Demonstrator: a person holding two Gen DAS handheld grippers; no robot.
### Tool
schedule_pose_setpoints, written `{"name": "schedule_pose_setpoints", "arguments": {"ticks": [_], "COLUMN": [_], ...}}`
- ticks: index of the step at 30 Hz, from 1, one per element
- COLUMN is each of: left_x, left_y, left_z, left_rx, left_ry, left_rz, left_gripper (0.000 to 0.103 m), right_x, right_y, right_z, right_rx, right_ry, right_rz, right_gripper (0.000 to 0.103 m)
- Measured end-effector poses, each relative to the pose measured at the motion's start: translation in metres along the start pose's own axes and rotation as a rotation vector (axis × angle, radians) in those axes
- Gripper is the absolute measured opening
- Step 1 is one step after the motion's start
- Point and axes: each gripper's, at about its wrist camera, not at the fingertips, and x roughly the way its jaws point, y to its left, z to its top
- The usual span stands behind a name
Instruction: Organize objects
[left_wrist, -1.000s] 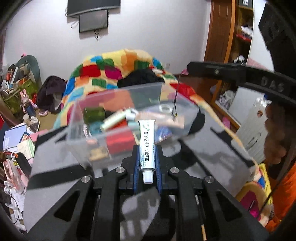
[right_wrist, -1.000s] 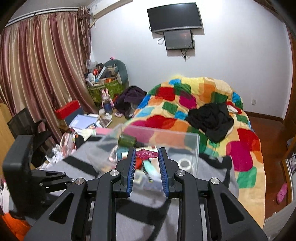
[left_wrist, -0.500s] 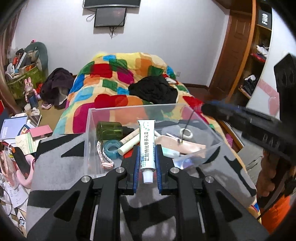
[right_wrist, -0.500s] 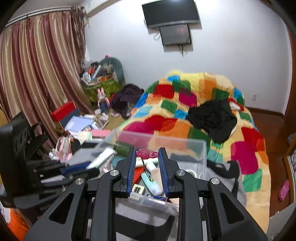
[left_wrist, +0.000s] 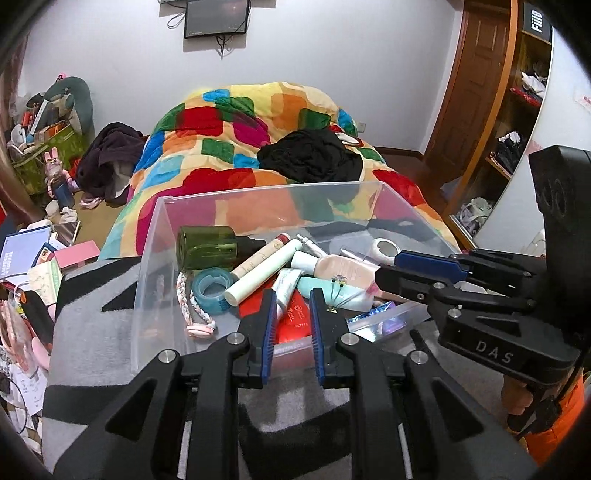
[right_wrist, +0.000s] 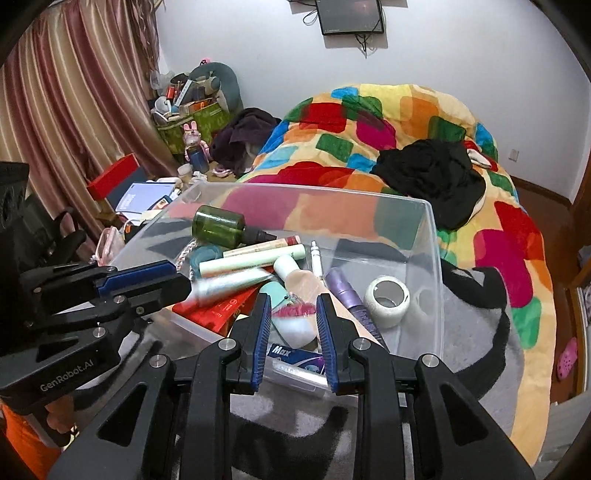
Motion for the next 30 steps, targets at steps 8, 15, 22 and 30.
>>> {"name": "schedule_pose_setpoints", "arguments": {"ticks": [8, 15, 22, 30], "left_x": [-0.014, -0.042, -0.068, -0.086], "left_y": [0.003, 0.000, -0.010, -0.013], "left_z": [0.000, -0.006, -0.016, -0.033], "left_rx": [-0.013, -0.002, 0.023, 0.020], "left_ry": [-0.029, -0.104, -0.172, -0.209], "left_rz": [-0.012, 0.004, 0.021, 0.040], "left_gripper": [0.017, 0.042, 0.069, 0.093], "right_x": [-0.017, -0.040, -0.066, -0.083], "right_y": [0.001, 0.005, 0.015, 0.024], "right_z": [0.000, -0.004, -0.015, -0.029], "right_rx": [0.003, 0.004, 0.003, -0.005], "right_ry": [-0.032, -0.083, -0.155, -0.191], "right_rz": [0.014, 0.019, 0.000, -0.031], "right_gripper": [0.027, 0.038, 0.057, 0.083]}}
